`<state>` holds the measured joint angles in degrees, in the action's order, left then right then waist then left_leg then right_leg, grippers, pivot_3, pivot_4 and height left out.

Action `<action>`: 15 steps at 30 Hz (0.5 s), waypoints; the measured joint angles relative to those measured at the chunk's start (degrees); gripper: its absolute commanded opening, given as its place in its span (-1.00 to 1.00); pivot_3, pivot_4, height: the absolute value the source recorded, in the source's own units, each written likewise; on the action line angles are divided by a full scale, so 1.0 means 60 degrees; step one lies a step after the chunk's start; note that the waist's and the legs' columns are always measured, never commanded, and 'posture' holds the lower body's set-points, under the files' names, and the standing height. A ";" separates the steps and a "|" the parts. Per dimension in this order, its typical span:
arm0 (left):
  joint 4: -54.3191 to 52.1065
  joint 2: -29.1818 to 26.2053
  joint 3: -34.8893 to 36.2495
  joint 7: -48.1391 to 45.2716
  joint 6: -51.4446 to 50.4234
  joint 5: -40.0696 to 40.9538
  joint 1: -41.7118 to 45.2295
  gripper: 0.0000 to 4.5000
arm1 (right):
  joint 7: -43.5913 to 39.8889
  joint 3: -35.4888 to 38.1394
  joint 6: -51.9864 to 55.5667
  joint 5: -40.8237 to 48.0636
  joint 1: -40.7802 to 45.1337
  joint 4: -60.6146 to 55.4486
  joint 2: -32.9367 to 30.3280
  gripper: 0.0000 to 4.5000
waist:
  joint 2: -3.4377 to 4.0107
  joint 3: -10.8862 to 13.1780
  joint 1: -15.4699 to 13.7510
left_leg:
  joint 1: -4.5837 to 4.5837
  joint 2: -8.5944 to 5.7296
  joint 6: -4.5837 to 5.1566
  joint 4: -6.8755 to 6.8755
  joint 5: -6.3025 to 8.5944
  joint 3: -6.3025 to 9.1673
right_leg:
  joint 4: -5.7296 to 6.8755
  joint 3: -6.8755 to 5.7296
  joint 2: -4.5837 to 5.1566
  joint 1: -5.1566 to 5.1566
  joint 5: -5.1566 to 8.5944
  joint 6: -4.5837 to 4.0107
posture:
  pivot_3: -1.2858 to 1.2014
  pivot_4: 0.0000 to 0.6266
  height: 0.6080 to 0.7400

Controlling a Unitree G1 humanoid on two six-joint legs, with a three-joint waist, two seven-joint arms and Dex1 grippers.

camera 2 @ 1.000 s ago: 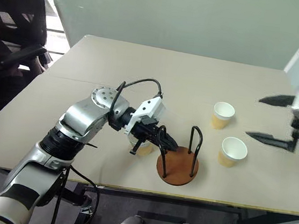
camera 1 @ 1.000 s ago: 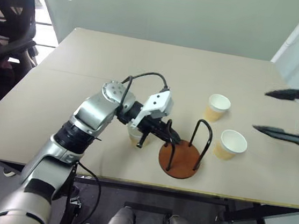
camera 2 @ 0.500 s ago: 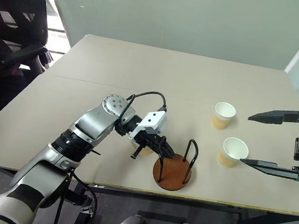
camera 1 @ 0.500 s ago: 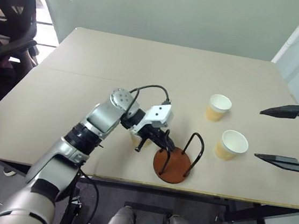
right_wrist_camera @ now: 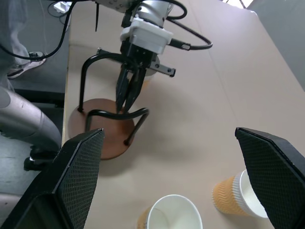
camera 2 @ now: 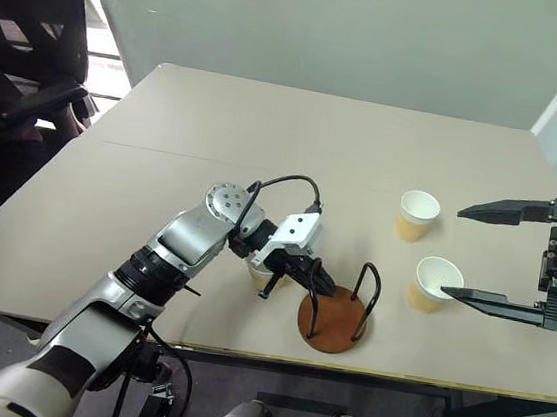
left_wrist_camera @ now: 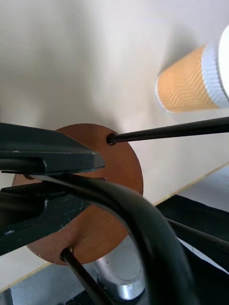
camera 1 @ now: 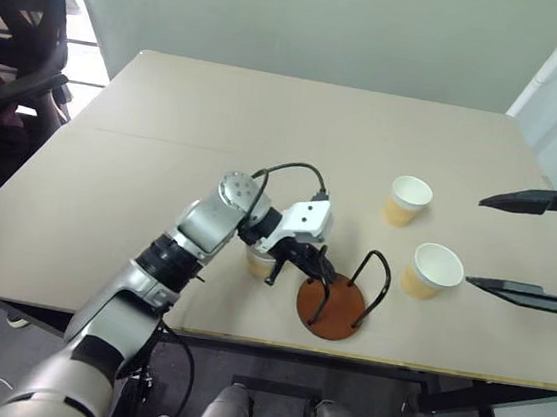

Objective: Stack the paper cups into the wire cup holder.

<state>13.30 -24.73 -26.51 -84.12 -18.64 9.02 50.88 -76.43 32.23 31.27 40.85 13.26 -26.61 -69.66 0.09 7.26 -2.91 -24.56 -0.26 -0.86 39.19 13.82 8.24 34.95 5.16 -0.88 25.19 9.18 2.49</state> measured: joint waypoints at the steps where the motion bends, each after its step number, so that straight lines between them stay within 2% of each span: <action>1: -0.0008 0.0013 -0.0012 0.0039 0.0023 -0.0027 -0.0015 -0.99 | 0.0007 -0.0009 -0.0031 0.0000 0.0022 0.0012 0.0000 1.00 | 0.0000 0.0000 0.0001 | 0.0002 0.0000 0.0000 0.0001 0.0000 -0.0001 | 0.0001 0.0002 0.0000 -0.0002 -0.0001 0.0001 | 0.03 -0.52 1.00; 10: 0.0001 0.0161 -0.0069 0.0350 0.0406 -0.0375 -0.0067 -0.99 | 0.0193 -0.0318 -0.0233 -0.0010 0.0140 0.0073 0.0000 1.00 | 0.0004 -0.0002 0.0006 | 0.0036 0.0000 0.0004 0.0002 -0.0003 -0.0003 | 0.0002 0.0006 0.0000 -0.0036 -0.0004 0.0001 | 0.03 -0.52 1.00; 15: 0.0010 0.0154 -0.0069 0.0279 0.0408 -0.0366 -0.0067 -0.31 | 0.0235 -0.0330 -0.0288 -0.0011 0.0140 0.0073 0.0000 1.00 | 0.0005 -0.0003 0.0006 | 0.0036 0.0000 0.0003 0.0001 -0.0002 -0.0004 | 0.0000 0.0007 0.0000 -0.0036 -0.0003 0.0001 | 0.03 -0.52 1.00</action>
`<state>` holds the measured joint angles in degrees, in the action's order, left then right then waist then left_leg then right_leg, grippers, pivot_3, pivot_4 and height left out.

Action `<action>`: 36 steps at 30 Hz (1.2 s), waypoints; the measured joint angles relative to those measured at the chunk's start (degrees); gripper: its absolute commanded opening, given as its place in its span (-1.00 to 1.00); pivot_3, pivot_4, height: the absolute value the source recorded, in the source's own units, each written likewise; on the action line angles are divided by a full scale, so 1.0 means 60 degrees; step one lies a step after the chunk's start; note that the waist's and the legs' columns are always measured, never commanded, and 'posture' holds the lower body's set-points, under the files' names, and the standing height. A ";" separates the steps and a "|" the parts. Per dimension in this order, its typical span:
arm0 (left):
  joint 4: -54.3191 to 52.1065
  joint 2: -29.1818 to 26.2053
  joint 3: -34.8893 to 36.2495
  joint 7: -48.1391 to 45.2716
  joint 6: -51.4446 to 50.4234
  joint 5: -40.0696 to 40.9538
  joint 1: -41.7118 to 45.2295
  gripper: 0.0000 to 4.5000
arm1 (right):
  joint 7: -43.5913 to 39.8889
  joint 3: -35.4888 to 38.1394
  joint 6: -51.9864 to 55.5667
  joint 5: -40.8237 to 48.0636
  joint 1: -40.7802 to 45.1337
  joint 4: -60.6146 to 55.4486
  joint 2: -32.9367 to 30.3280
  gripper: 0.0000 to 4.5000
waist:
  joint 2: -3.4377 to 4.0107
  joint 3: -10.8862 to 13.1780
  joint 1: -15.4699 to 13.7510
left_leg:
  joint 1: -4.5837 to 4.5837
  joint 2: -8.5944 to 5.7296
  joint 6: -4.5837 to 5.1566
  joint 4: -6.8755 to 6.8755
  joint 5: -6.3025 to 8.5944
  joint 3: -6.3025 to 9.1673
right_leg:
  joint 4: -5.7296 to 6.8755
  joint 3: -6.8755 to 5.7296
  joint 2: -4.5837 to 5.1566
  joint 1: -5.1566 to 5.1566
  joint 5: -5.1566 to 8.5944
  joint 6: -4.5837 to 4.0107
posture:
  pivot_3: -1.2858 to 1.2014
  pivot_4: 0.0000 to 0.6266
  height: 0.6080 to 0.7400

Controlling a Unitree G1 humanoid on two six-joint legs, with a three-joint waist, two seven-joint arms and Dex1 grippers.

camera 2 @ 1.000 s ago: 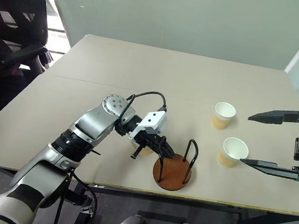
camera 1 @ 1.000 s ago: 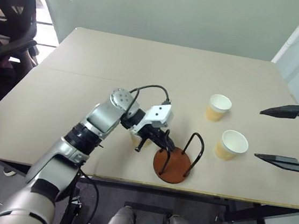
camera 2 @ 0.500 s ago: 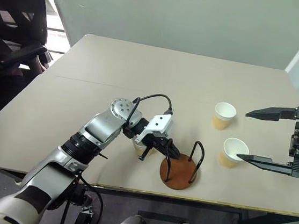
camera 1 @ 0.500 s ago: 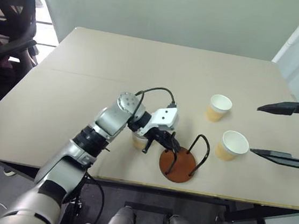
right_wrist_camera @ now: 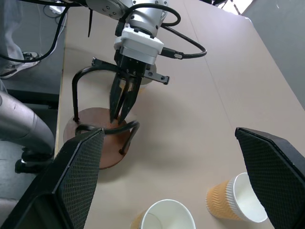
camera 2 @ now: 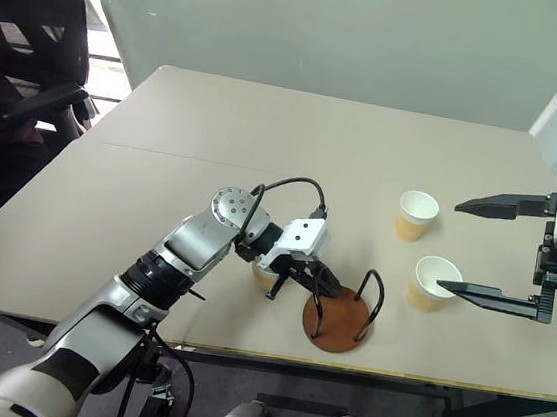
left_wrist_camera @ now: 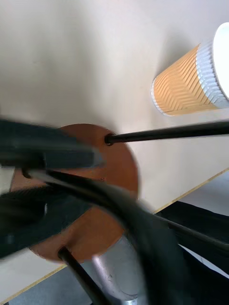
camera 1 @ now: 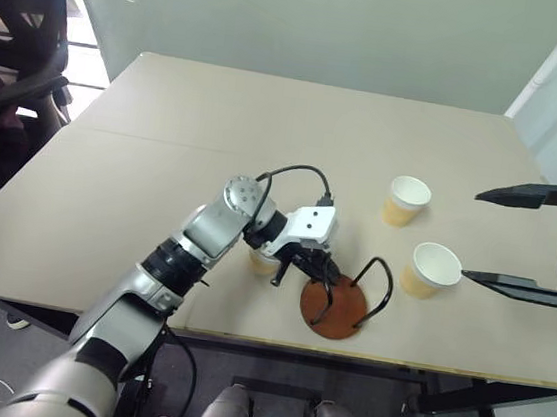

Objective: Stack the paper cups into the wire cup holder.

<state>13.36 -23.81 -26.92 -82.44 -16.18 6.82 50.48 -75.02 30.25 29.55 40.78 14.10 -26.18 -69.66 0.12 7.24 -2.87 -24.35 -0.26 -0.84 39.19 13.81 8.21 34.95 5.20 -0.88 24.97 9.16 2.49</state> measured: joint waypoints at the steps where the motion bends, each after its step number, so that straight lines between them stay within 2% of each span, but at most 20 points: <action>1: 0.0000 -0.0002 0.0000 -0.0013 0.0000 0.0000 -0.0001 -0.14 | 0.0011 0.0000 -0.0002 0.0000 0.0000 0.0001 0.0000 1.00 | 0.0000 0.0000 0.0000 | 0.0000 0.0000 0.0000 0.0000 0.0000 0.0000 | 0.0000 0.0000 0.0000 0.0000 0.0000 0.0000 | 0.03 -0.52 1.00; 8: 0.0009 -0.0039 -0.0033 -0.0039 0.0337 -0.0191 -0.0027 0.98 | 0.0059 -0.0029 -0.0014 -0.0003 0.0014 0.0039 0.0000 1.00 | 0.0001 0.0000 0.0001 | 0.0004 0.0000 0.0000 0.0000 0.0000 -0.0001 | 0.0001 0.0003 0.0000 -0.0004 0.0000 0.0000 | 0.03 -0.52 1.00; 14: 0.0094 -0.0179 -0.0033 0.0053 0.0886 -0.0566 0.0034 0.98 | 0.0090 -0.0146 -0.0045 -0.0005 0.0140 0.0162 -0.0017 1.00 | 0.0007 -0.0004 0.0010 | 0.0022 0.0000 0.0000 -0.0002 0.0000 -0.0002 | 0.0002 0.0008 -0.0001 -0.0019 0.0005 0.0007 | 0.03 -0.52 1.00; 18: 0.0100 -0.0609 -0.0008 0.0049 0.1346 -0.0806 0.0119 0.98 | 0.0090 -0.0296 -0.0060 -0.0016 0.0211 0.0210 -0.0034 1.00 | 0.0020 -0.0012 0.0021 | 0.0026 0.0000 0.0000 -0.0004 0.0000 -0.0002 | 0.0004 0.0010 -0.0002 -0.0020 0.0043 0.0069 | 0.03 -0.52 1.00; 26: 0.0048 -0.1529 0.0411 -0.0189 0.1641 -0.0736 0.0323 0.98 | 0.0068 -0.0529 -0.0278 -0.0195 0.0340 0.0374 -0.0065 1.00 | 0.0022 -0.0012 0.0036 | -0.0008 0.0001 -0.0001 -0.0013 0.0005 0.0002 | -0.0004 0.0012 -0.0001 0.0016 0.0006 -0.0004 | 0.03 -0.52 1.00; 32: -0.0795 -0.2027 0.1112 -0.0785 0.1243 0.0093 0.0419 0.98 | 0.0026 -0.1513 -0.1158 -0.1695 -0.0247 0.0578 -0.0306 1.00 | 0.0023 -0.0012 0.0014 | -0.0047 0.0000 0.0013 -0.0008 0.0034 -0.0001 | -0.0008 -0.0004 0.0016 0.0052 0.0017 -0.0002 | 0.03 -0.52 1.00; 34: -0.1102 -0.2253 0.1334 -0.0948 0.1058 0.0393 0.0518 0.98 | 0.0027 -0.1898 -0.1355 -0.2015 -0.0279 0.0720 -0.0303 1.00 | 0.0025 -0.0010 0.0022 | -0.0066 0.0001 0.0014 -0.0011 0.0035 -0.0005 | -0.0005 -0.0003 0.0016 0.0078 -0.0027 0.0073 | 0.03 -0.52 1.00; 36: -0.1350 -0.2497 0.1556 -0.1032 0.0931 0.0579 0.0624 0.98 | 0.0037 -0.2203 -0.1525 -0.2273 -0.0157 0.0828 -0.0303 1.00 | 0.0026 -0.0010 0.0029 | -0.0070 0.0005 0.0015 -0.0014 0.0035 -0.0002 | -0.0004 -0.0009 0.0014 0.0084 -0.0030 0.0076 | 0.03 -0.52 1.00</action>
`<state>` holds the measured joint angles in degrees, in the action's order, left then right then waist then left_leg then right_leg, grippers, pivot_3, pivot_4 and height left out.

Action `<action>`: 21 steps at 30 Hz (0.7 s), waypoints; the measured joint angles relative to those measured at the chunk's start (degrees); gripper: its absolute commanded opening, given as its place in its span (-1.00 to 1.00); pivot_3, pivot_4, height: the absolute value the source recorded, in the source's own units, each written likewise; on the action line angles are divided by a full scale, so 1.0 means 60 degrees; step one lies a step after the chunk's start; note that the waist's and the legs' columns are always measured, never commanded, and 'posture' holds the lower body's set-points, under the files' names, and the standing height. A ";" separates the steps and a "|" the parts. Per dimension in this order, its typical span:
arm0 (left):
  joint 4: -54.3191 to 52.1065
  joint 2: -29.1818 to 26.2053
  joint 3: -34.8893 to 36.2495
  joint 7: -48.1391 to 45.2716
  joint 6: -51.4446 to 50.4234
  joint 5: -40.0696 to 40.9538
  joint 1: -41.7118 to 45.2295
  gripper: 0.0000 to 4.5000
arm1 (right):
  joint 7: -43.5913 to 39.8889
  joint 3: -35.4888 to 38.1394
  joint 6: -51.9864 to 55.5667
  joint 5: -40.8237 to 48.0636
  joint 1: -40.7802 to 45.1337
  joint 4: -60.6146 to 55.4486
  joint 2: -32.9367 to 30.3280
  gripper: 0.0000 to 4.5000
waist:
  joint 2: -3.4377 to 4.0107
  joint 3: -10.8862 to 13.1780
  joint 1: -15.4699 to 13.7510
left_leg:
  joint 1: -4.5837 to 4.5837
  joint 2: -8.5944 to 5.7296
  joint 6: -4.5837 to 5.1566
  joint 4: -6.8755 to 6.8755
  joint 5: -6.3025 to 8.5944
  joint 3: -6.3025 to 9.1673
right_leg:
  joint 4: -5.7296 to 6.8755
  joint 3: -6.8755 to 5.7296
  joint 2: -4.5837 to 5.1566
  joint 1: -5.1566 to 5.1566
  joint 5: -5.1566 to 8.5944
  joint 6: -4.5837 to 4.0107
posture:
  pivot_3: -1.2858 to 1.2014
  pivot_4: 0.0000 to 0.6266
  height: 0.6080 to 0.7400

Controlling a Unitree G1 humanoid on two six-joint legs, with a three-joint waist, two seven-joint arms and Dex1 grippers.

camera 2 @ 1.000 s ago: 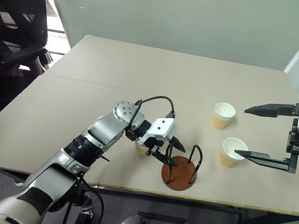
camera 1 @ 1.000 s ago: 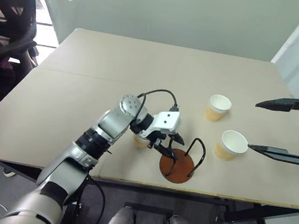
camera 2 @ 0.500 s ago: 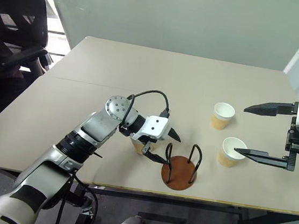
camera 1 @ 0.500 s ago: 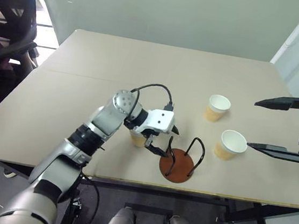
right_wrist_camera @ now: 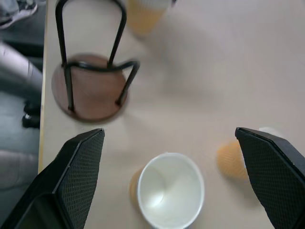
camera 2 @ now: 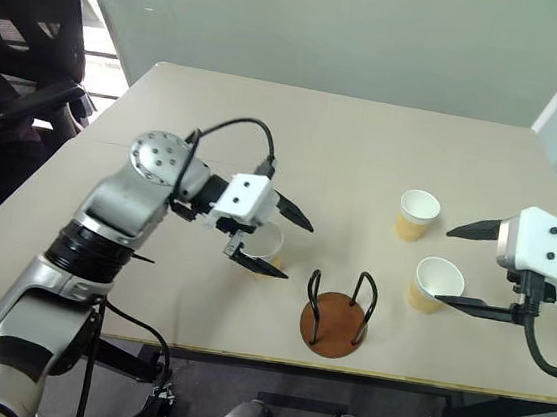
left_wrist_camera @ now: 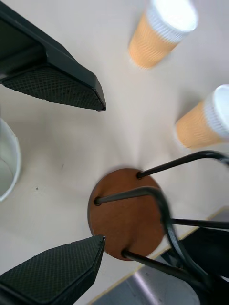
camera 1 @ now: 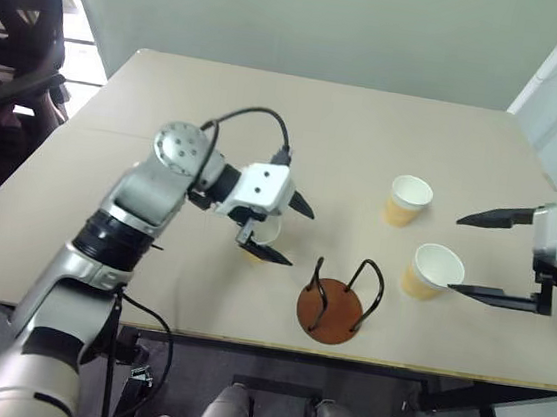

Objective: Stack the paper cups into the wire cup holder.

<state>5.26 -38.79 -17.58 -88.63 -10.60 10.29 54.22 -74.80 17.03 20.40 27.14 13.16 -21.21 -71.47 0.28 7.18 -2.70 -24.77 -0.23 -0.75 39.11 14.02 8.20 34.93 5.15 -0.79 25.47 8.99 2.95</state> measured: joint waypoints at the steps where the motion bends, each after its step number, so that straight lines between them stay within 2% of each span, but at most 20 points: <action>1: -0.0148 -0.0182 0.0113 -0.0033 -0.0080 0.0139 0.0006 0.98 | 0.0006 -0.0161 -0.0110 -0.0182 0.0044 0.0041 -0.0002 1.00 | 0.0000 0.0000 0.0012 | 0.0001 0.0004 0.0001 -0.0001 0.0000 0.0002 | 0.0000 0.0000 -0.0002 0.0000 0.0000 0.0000 | 0.03 -0.52 1.00; 5: -0.0671 -0.1070 0.0700 -0.0138 -0.0492 0.0604 -0.0019 0.98 | -0.0026 -0.0809 -0.0555 -0.0876 -0.0022 0.0448 -0.0011 1.00 | 0.0002 0.0002 0.0040 | -0.0002 0.0006 0.0001 0.0002 0.0000 0.0008 | 0.0000 -0.0004 -0.0001 0.0002 -0.0001 -0.0005 | 0.03 -0.52 1.00; 8: -0.1242 -0.2091 0.1571 -0.0199 -0.1097 0.1350 -0.0417 0.98 | -0.0128 -0.0991 -0.0752 -0.1182 -0.0273 0.0495 -0.0011 1.00 | 0.0003 0.0002 0.0109 | -0.0007 0.0009 0.0001 -0.0006 0.0001 0.0009 | 0.0002 -0.0007 -0.0004 0.0012 0.0009 -0.0022 | 0.03 -0.52 1.00; 13: -0.2612 -0.3379 0.3330 -0.0141 -0.2564 0.2992 -0.2123 0.98 | -0.0031 -0.1859 -0.1108 -0.1996 -0.0212 0.0830 0.0050 1.00 | 0.0008 -0.0001 0.0196 | -0.0004 0.0009 0.0000 -0.0011 0.0000 0.0008 | 0.0010 -0.0005 -0.0002 0.0018 0.0033 -0.0070 | 0.03 -0.52 1.00; 17: -0.3542 -0.3766 0.4326 0.0332 -0.3501 0.3797 -0.3804 0.98 | -0.0040 -0.2261 -0.1222 -0.2166 0.0087 0.1081 0.0301 1.00 | 0.0008 -0.0001 0.0188 | -0.0002 0.0009 -0.0007 -0.0004 -0.0005 0.0012 | 0.0025 -0.0006 -0.0004 0.0021 0.0044 -0.0122 | 0.03 -0.52 1.00; 21: -0.4213 -0.3833 0.4865 0.1053 -0.3945 0.4212 -0.4487 0.98 | -0.0086 -0.2859 -0.1403 -0.2490 0.0745 0.1356 0.0605 1.00 | 0.0007 -0.0001 0.0187 | 0.0022 0.0010 -0.0010 -0.0006 -0.0015 0.0016 | 0.0031 -0.0002 -0.0008 0.0012 0.0022 -0.0156 | 0.03 -0.52 1.00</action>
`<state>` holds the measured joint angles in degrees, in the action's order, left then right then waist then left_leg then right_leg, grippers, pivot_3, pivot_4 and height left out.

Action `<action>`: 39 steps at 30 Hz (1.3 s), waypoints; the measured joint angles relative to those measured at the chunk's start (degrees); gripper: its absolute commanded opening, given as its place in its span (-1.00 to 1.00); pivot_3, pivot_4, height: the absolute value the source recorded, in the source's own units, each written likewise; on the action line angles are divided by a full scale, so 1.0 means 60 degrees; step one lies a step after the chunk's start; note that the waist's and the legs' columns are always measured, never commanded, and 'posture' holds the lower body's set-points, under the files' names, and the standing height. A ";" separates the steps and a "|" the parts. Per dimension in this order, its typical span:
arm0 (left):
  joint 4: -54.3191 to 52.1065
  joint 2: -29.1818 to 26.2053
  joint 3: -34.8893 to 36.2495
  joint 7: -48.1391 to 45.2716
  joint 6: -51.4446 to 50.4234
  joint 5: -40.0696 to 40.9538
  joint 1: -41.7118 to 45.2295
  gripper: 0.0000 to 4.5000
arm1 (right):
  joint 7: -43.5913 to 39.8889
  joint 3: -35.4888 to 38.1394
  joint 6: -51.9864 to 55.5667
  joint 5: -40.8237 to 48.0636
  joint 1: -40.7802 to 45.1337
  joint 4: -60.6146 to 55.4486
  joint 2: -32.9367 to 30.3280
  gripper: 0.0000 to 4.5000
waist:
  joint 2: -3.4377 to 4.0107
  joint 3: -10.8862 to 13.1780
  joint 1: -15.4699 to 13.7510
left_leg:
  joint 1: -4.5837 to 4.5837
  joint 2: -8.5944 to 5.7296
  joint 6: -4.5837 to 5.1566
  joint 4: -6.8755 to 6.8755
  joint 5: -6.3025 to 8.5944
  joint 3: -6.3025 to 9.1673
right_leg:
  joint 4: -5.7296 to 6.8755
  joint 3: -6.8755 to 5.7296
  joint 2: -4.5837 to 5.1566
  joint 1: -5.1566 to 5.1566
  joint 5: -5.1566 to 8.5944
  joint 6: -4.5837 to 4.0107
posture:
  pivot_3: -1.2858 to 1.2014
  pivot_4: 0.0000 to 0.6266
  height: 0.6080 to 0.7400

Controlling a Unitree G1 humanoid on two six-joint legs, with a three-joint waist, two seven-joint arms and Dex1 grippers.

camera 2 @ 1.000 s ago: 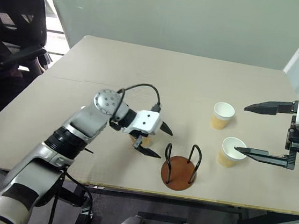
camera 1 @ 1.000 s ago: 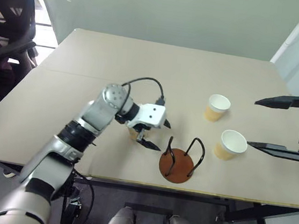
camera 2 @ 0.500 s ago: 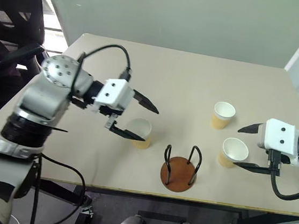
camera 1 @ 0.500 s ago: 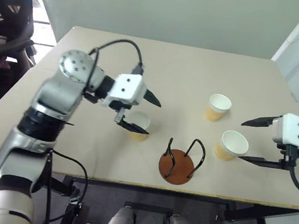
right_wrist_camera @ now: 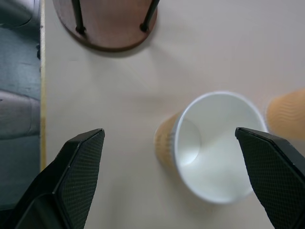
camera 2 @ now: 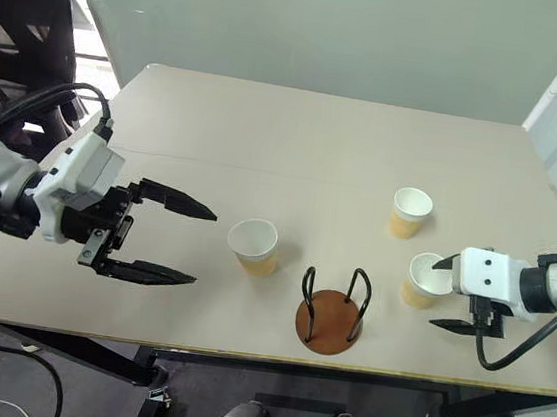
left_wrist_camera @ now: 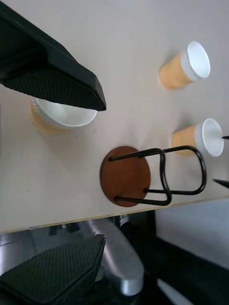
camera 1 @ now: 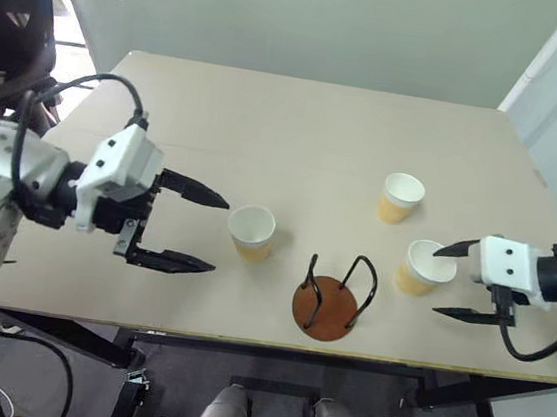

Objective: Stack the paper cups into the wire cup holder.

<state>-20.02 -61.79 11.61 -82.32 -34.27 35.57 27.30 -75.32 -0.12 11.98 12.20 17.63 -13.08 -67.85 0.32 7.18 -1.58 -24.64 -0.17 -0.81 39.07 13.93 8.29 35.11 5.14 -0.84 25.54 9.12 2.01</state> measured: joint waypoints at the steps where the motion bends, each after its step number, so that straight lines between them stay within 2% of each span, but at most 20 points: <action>1: -0.0148 -0.0010 0.0087 0.0126 -0.0060 0.0117 -0.0091 0.98 | -0.0029 -0.0184 -0.0080 -0.0082 0.0172 0.0143 0.0066 1.00 | 0.0000 0.0000 0.0006 | 0.0008 0.0000 0.0000 0.0000 0.0000 0.0000 | 0.0007 0.0002 -0.0001 -0.0003 -0.0001 -0.0002 | 0.03 -0.52 1.00; 10: -0.0660 -0.0239 0.0589 0.0788 -0.0255 0.0534 -0.0665 0.98 | -0.0325 -0.1207 -0.0680 -0.0794 0.0853 0.1025 0.0525 1.00 | 0.0000 0.0000 0.0040 | 0.0024 0.0012 -0.0006 -0.0025 0.0002 0.0000 | 0.0032 0.0005 -0.0015 0.0013 0.0012 -0.0030 | 0.03 -0.52 1.00; 11: -0.0695 -0.0281 0.0626 0.0856 -0.0277 0.0561 -0.0691 1.00 | -0.0368 -0.1278 -0.0748 -0.0894 0.0896 0.1118 0.0562 0.83 | 0.0001 0.0000 0.0038 | 0.0022 0.0012 -0.0007 -0.0027 0.0002 0.0000 | 0.0031 0.0005 -0.0015 0.0016 0.0012 -0.0031 | 0.03 -0.52 1.00; 13: -0.0719 -0.0428 0.0768 0.0907 -0.0300 0.0589 -0.0791 1.00 | -0.0424 -0.1330 -0.0886 -0.0984 0.0954 0.1253 0.0630 0.62 | 0.0001 0.0000 0.0043 | 0.0022 0.0012 -0.0013 -0.0031 0.0006 0.0000 | 0.0029 0.0006 -0.0015 0.0017 0.0014 -0.0034 | 0.03 -0.52 1.00; 23: -0.0690 -0.0671 0.1040 0.1109 -0.0290 0.0618 -0.1019 1.00 | -0.0776 -0.1386 -0.1244 -0.1257 0.1351 0.1703 0.0732 -0.97 | 0.0001 0.0001 0.0045 | 0.0022 0.0012 -0.0019 -0.0037 0.0010 0.0001 | 0.0029 0.0006 -0.0015 0.0021 0.0018 -0.0043 | 0.03 -0.52 1.00; 32: -0.0217 -0.0846 0.1039 0.1096 0.0063 0.0499 -0.1006 1.00 | -0.1149 -0.1380 -0.1326 -0.1088 0.1435 0.1715 0.0776 -0.99 | 0.0001 0.0001 0.0046 | 0.0018 0.0015 -0.0032 -0.0051 0.0017 0.0002 | 0.0028 0.0006 -0.0015 0.0033 0.0026 -0.0057 | 0.03 -0.52 1.00; 35: -0.0104 -0.0906 0.1040 0.1063 0.0125 0.0496 -0.1002 1.00 | -0.1590 -0.1107 -0.1035 -0.0171 0.1690 0.1507 0.0754 -0.99 | 0.0010 0.0006 0.0054 | 0.0006 0.0013 -0.0035 -0.0057 0.0018 -0.0005 | 0.0029 0.0012 -0.0017 0.0049 0.0028 -0.0059 | 0.03 -0.52 1.00; 39: 0.0080 -0.1065 0.1063 0.1014 0.0303 0.0431 -0.1080 1.00 | -0.1942 0.0079 0.0021 0.1593 0.3073 0.0868 0.0490 -0.99 | 0.0014 0.0008 0.0085 | 0.0000 0.0017 -0.0050 -0.0089 0.0008 -0.0006 | 0.0031 0.0013 -0.0026 0.0069 0.0045 -0.0087 | 0.03 -0.52 1.00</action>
<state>-19.54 -68.17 17.99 -76.23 -32.45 38.15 20.82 -86.97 0.35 12.11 21.76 36.07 -7.87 -64.91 0.40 7.23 -1.07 -24.64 -0.07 -1.11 38.54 13.98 8.26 35.30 5.22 -0.99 25.95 9.39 1.49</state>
